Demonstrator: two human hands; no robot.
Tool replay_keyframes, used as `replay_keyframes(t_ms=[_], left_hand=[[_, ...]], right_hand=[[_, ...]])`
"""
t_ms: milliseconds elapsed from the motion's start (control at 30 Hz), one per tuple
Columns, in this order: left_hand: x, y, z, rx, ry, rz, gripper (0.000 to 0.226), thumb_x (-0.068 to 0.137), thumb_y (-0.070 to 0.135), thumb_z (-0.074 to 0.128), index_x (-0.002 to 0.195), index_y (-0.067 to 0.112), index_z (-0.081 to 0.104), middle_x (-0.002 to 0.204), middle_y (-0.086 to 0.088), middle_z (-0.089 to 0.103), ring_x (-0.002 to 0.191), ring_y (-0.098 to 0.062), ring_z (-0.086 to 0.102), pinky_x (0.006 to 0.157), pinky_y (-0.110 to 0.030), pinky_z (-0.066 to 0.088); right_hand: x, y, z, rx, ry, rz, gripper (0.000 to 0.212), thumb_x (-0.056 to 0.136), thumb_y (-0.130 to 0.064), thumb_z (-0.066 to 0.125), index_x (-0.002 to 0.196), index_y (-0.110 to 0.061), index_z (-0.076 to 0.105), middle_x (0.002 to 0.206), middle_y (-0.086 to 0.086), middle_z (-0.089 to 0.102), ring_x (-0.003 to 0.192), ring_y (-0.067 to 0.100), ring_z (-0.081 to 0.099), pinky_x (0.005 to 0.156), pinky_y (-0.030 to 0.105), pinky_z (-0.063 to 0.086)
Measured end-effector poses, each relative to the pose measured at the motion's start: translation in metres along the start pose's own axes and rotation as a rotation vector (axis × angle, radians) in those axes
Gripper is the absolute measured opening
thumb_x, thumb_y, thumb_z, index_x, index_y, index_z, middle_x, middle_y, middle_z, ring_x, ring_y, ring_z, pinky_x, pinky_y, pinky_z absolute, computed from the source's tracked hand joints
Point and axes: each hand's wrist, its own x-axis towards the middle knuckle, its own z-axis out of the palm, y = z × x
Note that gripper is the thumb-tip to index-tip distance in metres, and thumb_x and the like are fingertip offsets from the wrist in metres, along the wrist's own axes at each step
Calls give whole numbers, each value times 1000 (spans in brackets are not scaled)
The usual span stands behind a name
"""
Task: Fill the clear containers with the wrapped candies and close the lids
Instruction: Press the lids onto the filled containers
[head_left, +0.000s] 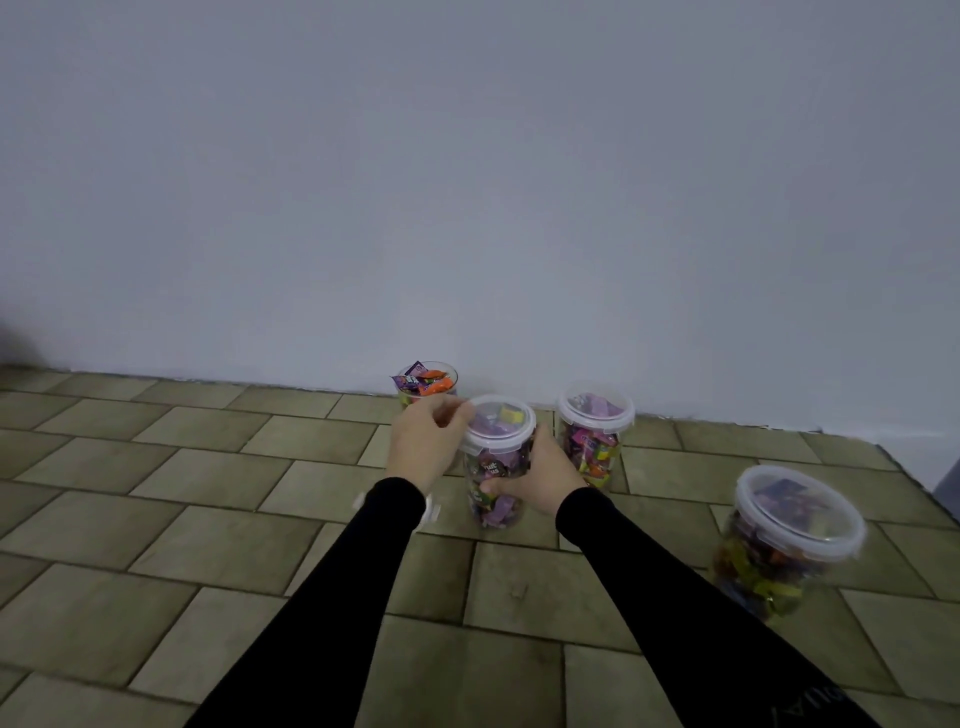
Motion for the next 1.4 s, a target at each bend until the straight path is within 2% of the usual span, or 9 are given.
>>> replay_keyframes(t_ms=[167,467,667,767,900,1033,1133,1200,1400], left_hand=[[-2,-3,-26,277,-339,244,44,80,42,74,122,37,60,116,10,48,100,-3,47,86,-17,36],[-5,-8,-8,85,-184,218,42,71,20,83,109,27,66,101,5,44,72,-7,43,69,-4,37],[0,-8,-2,141,-261,232,50,81,30,76,127,31,58,117,6,47,74,-8,44,73,-13,41],[2,-15,-13,185,-292,299,59,86,27,70,139,30,46,138,9,43,87,-8,47,82,-18,41],[-7,-46,-33,284,-207,366,30,90,7,62,117,18,64,120,4,53,93,2,50,84,-6,36],[-10,-75,-62,622,-382,303,20,91,11,59,106,18,70,118,-1,60,107,-19,52,95,-29,40],[-12,-89,-81,795,-514,215,23,84,37,69,105,27,69,121,6,58,113,-16,48,94,-28,38],[-13,-95,-89,764,-565,135,29,75,46,76,98,31,70,118,8,59,113,-13,48,95,-30,40],[-9,-101,-84,858,-644,237,19,87,24,66,105,23,73,119,3,66,117,-18,50,98,-26,39]], right_hand=[[4,3,-2,0,9,7,92,53,-23,92,127,-15,39,126,0,56,116,16,53,99,32,44],[4,3,0,-19,48,28,86,58,-20,91,126,-14,39,127,2,54,118,17,51,100,33,44],[-4,-15,3,-408,-1,152,44,87,-39,65,112,-4,62,108,11,67,101,26,63,78,28,47],[-11,-22,12,-569,-97,212,50,97,-46,39,108,-4,64,109,14,67,105,29,62,79,28,45],[-13,-34,29,-490,-195,255,46,95,-44,46,106,-2,62,108,16,66,104,30,63,77,29,46],[-12,-53,55,-317,-125,168,38,91,-38,56,65,-10,55,71,8,61,80,28,63,64,28,41],[2,-62,75,-179,-51,127,25,88,-28,61,97,-6,66,94,9,68,93,26,63,70,26,42],[16,-64,89,-89,1,142,42,81,-29,66,116,-8,58,108,7,66,100,25,63,82,26,48],[47,-58,114,31,189,166,95,65,-34,80,139,-11,26,133,11,50,118,27,53,100,43,45]])
